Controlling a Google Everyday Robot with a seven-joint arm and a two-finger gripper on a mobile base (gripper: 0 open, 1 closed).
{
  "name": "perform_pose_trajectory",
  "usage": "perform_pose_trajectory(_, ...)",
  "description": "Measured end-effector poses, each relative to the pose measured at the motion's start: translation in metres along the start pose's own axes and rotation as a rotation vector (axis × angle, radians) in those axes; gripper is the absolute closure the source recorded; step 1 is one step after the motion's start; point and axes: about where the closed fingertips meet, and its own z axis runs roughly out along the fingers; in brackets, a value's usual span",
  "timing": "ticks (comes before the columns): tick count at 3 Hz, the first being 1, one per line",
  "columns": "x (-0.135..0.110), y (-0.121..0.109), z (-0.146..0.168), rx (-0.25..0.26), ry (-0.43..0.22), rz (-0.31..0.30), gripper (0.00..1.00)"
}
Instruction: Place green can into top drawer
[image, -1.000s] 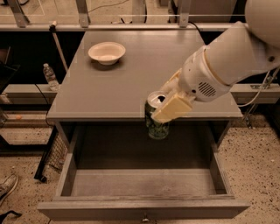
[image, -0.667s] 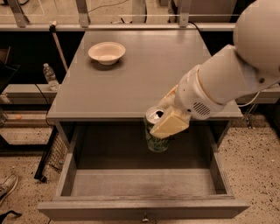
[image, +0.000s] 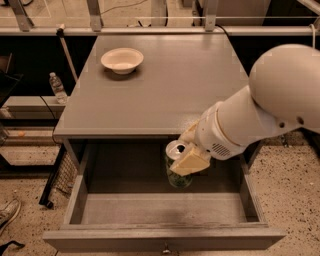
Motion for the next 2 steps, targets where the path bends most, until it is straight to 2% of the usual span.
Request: perform_pose_trajectory(2, 0.040, 0.003, 0.046, 0.025, -0.037, 0.127, 1.00)
